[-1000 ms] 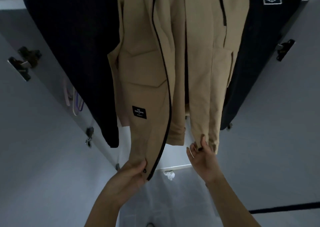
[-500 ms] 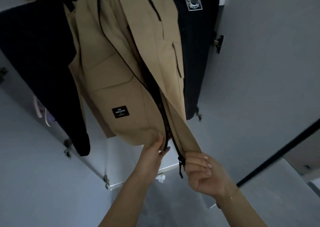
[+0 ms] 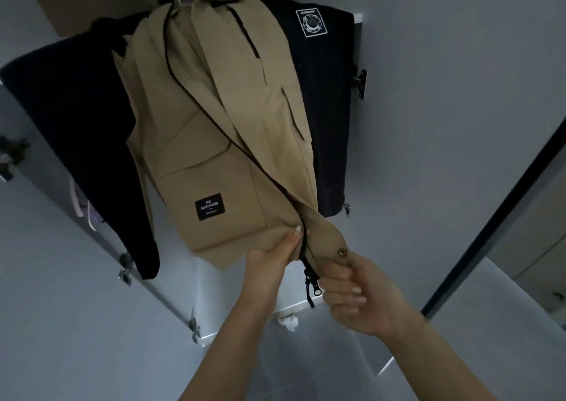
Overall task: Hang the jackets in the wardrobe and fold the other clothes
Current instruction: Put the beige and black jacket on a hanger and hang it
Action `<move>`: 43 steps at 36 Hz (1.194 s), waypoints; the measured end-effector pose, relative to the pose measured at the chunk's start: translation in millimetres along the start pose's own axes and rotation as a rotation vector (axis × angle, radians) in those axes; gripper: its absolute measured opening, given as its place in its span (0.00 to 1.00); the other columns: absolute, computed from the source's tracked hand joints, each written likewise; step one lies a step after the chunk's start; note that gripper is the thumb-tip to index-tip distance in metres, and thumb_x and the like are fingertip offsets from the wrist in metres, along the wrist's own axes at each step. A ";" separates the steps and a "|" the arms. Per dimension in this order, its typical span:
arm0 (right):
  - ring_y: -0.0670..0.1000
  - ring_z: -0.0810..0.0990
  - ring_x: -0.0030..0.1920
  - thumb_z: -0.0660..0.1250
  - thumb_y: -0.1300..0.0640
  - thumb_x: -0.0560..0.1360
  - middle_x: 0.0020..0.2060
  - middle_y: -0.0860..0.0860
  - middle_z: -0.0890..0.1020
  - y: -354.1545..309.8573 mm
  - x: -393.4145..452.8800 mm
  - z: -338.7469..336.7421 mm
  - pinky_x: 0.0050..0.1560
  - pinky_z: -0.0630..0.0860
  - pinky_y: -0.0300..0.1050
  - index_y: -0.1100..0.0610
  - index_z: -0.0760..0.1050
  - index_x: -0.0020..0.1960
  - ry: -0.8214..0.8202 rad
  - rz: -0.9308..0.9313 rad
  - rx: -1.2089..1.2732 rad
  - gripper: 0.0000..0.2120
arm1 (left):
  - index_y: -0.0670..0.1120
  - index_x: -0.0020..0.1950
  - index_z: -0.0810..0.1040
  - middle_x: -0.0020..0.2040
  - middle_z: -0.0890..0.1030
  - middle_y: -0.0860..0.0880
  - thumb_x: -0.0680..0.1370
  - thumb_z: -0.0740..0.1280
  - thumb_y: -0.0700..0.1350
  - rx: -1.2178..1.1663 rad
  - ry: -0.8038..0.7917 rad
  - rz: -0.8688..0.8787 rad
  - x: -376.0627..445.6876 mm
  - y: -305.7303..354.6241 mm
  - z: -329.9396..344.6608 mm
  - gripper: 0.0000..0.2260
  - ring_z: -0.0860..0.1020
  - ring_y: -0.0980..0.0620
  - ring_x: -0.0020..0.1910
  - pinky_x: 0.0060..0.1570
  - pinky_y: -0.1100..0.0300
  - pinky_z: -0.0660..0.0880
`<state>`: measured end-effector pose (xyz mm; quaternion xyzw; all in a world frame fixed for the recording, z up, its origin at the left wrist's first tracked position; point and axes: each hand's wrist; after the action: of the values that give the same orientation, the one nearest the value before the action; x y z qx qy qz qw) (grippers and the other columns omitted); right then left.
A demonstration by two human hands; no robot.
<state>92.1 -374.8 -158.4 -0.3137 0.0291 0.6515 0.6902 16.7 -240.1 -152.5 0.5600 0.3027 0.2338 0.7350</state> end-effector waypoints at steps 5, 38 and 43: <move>0.49 0.68 0.20 0.60 0.23 0.64 0.20 0.51 0.68 9.2 -3.7 0.8 0.23 0.69 0.40 0.55 0.68 0.24 0.530 -0.514 -0.886 0.35 | 0.50 0.39 0.85 0.42 0.86 0.54 0.70 0.76 0.47 -0.014 0.124 0.047 -5.4 1.2 2.4 0.02 0.83 0.59 0.44 0.42 0.70 0.76; 0.50 0.81 0.32 0.73 0.64 0.63 0.36 0.60 0.81 30.0 27.8 -3.1 0.34 0.79 0.37 0.66 0.81 0.39 0.134 -0.386 -0.258 0.07 | 0.50 0.30 0.74 0.24 0.74 0.56 0.63 0.68 0.64 0.236 0.207 -0.071 -25.0 23.4 -60.6 0.18 0.72 0.56 0.24 0.33 0.64 0.66; 0.48 0.83 0.32 0.71 0.67 0.64 0.33 0.57 0.82 30.3 35.0 18.9 0.33 0.79 0.34 0.64 0.83 0.35 0.153 -0.436 -0.066 0.03 | 0.44 0.34 0.71 0.28 0.64 0.51 0.73 0.67 0.48 -0.215 -0.099 -0.397 -24.0 37.3 -96.9 0.12 0.62 0.58 0.22 0.18 0.67 0.58</move>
<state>62.5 -336.5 -171.0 -0.3835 -0.0086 0.4620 0.7996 -69.0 -180.6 -130.5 0.4187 0.3440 0.0877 0.8358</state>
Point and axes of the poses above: each hand's wrist, its own x-axis towards the middle knuckle, its own z-axis out of the palm, y = z × x
